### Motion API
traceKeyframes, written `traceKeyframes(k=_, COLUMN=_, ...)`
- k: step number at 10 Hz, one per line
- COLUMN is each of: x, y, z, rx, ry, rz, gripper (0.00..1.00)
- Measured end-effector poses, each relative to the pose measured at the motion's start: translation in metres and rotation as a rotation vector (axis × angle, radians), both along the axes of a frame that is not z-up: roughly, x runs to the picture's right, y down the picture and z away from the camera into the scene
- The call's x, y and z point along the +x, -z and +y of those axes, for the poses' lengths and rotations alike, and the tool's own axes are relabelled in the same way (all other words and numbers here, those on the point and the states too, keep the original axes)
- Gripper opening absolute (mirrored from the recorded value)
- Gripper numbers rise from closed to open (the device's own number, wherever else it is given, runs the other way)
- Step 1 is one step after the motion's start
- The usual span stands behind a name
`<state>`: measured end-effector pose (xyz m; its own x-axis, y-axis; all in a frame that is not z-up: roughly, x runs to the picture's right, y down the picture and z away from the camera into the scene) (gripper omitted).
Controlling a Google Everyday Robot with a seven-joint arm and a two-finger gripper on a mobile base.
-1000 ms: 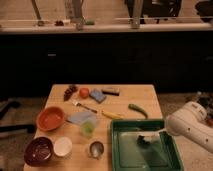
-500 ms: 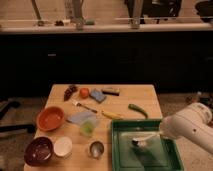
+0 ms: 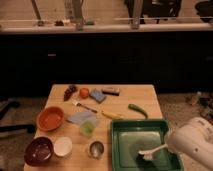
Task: Wipe tray with brush
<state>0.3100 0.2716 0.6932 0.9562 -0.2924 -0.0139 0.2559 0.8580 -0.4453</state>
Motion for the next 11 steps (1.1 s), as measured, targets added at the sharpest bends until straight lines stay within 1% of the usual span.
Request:
traceKeyframes(k=1, x=0.002, y=-0.009, z=-0.002, rx=0.026, ry=0.039, rz=0.069, gripper=0.02)
traceKeyframes(k=2, x=0.003, y=-0.023, z=-0.008, rx=0.037, ry=0.067, rz=0.118, gripper=0.02)
traceKeyframes(k=3, x=0.003, y=-0.036, z=-0.016, rx=0.043, ry=0.081, rz=0.140, gripper=0.02)
traceKeyframes(k=4, x=0.001, y=-0.051, z=-0.028, rx=0.054, ry=0.091, rz=0.157, gripper=0.02)
traceKeyframes(k=6, x=-0.012, y=-0.065, z=-0.045, rx=0.064, ry=0.088, rz=0.145, gripper=0.02)
traceKeyframes(k=7, x=-0.018, y=-0.066, z=-0.049, rx=0.061, ry=0.088, rz=0.129, gripper=0.02)
traceKeyframes(k=8, x=-0.025, y=-0.061, z=-0.051, rx=0.055, ry=0.078, rz=0.100, gripper=0.02)
traceKeyframes(k=9, x=-0.025, y=-0.053, z=-0.049, rx=0.044, ry=0.066, rz=0.080, gripper=0.02)
traceKeyframes(k=10, x=-0.027, y=-0.045, z=-0.044, rx=0.038, ry=0.056, rz=0.061, gripper=0.02)
traceKeyframes(k=11, x=-0.025, y=-0.036, z=-0.035, rx=0.026, ry=0.045, rz=0.051, gripper=0.02)
